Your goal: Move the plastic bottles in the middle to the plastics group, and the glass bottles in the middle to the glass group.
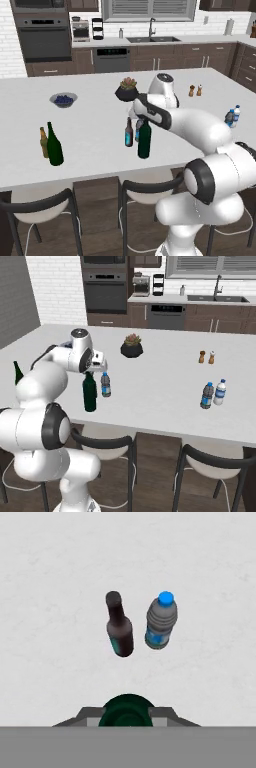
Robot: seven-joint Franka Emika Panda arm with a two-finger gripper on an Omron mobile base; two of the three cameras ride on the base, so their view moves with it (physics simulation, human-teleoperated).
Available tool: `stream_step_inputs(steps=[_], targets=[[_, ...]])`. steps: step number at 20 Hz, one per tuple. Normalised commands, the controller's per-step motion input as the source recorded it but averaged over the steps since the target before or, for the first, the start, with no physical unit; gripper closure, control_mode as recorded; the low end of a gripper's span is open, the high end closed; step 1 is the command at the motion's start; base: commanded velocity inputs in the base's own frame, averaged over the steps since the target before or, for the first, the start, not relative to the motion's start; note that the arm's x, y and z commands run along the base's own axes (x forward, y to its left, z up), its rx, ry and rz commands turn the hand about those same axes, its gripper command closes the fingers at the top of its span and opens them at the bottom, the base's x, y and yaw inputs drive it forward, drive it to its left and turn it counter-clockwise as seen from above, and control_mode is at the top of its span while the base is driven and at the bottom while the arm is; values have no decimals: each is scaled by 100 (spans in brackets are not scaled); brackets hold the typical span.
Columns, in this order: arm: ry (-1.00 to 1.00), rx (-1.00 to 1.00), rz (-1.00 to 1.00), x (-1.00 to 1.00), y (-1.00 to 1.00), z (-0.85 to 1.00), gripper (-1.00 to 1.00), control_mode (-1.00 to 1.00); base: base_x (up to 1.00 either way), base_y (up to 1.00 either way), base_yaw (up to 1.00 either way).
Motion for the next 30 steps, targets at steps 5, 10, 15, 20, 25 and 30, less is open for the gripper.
stream_step_inputs(steps=[5,10,15,20,25,30], targets=[[0,-7,0,-29,94,12,100,-100,0,0,0],[0,-6,0,-6,100,5,100,-100,0,0,0],[0,0,0,7,100,11,100,-100,0,0,0],[0,5,0,20,79,3,100,-100,0,0,0],[0,10,0,20,57,-4,100,-100,0,0,0],[0,10,1,33,25,-11,100,-100,0,0,0]])
